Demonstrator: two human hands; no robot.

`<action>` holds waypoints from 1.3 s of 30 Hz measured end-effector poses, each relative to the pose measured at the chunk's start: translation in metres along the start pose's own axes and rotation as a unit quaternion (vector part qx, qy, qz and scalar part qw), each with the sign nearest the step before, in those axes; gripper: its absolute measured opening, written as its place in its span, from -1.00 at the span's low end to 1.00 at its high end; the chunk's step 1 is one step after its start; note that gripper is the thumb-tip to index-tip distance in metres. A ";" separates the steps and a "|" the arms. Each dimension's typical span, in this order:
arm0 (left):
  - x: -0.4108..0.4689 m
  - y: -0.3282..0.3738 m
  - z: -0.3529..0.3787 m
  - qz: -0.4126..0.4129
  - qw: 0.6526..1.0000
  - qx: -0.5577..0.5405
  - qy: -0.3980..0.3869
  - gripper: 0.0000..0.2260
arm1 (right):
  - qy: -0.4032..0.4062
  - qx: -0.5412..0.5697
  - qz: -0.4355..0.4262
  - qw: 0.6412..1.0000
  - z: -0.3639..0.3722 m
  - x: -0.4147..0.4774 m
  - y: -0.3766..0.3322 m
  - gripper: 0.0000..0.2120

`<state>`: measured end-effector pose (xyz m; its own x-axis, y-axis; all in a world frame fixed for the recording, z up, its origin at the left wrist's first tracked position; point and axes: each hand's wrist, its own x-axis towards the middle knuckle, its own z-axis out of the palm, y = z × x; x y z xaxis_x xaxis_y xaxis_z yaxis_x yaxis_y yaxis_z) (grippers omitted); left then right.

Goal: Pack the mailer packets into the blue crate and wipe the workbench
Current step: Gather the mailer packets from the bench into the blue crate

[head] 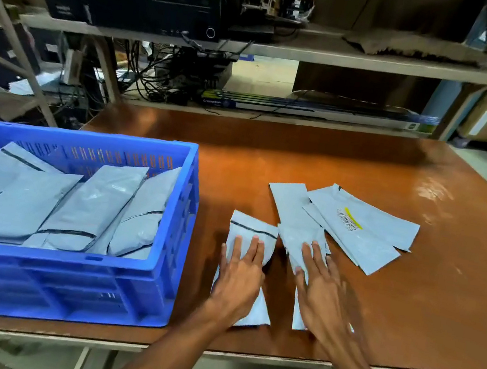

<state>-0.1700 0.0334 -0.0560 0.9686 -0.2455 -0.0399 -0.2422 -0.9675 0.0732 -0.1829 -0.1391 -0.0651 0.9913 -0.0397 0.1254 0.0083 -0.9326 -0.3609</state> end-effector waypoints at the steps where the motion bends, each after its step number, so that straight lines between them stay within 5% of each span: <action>1: 0.000 -0.002 -0.020 0.005 0.998 -0.021 0.058 -0.39 | 0.034 0.030 -0.008 0.999 -0.013 0.006 -0.012 -0.32; 5: -0.006 -0.030 -0.121 0.025 0.969 0.033 0.242 -0.38 | 0.173 0.140 -0.076 0.972 -0.074 0.031 -0.088 -0.50; 9: -0.026 -0.108 -0.213 -0.034 0.951 0.079 0.298 -0.47 | 0.219 0.227 -0.152 0.937 -0.118 0.045 -0.191 -0.51; 14: -0.075 -0.282 -0.233 -0.124 0.960 0.125 0.216 -0.50 | 0.077 0.262 -0.227 0.935 -0.085 0.047 -0.328 -0.43; 20: -0.109 -0.437 -0.187 -0.182 0.971 0.142 0.066 -0.51 | -0.006 0.075 -0.272 0.959 0.012 0.047 -0.464 -0.52; 23: -0.103 -0.461 -0.165 -0.173 0.980 0.101 0.005 -0.49 | -0.044 0.014 -0.227 0.973 0.044 0.041 -0.498 -0.51; 27: -0.099 -0.482 -0.133 -0.171 0.972 0.066 -0.144 -0.48 | -0.218 -0.069 -0.194 0.954 0.072 0.040 -0.505 -0.32; 32: -0.096 -0.505 -0.122 -0.173 0.973 0.033 -0.148 -0.40 | -0.150 -0.132 -0.242 0.949 0.076 0.054 -0.499 -0.24; 39: -0.094 -0.510 -0.121 -0.128 0.972 0.017 -0.194 -0.41 | -0.267 -0.172 -0.165 0.934 0.101 0.056 -0.497 -0.16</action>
<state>-0.1310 0.5574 0.0314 0.9045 0.0063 -0.4264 -0.0032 -0.9998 -0.0216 -0.1184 0.3586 0.0275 0.8670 0.3691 -0.3347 0.3731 -0.9262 -0.0551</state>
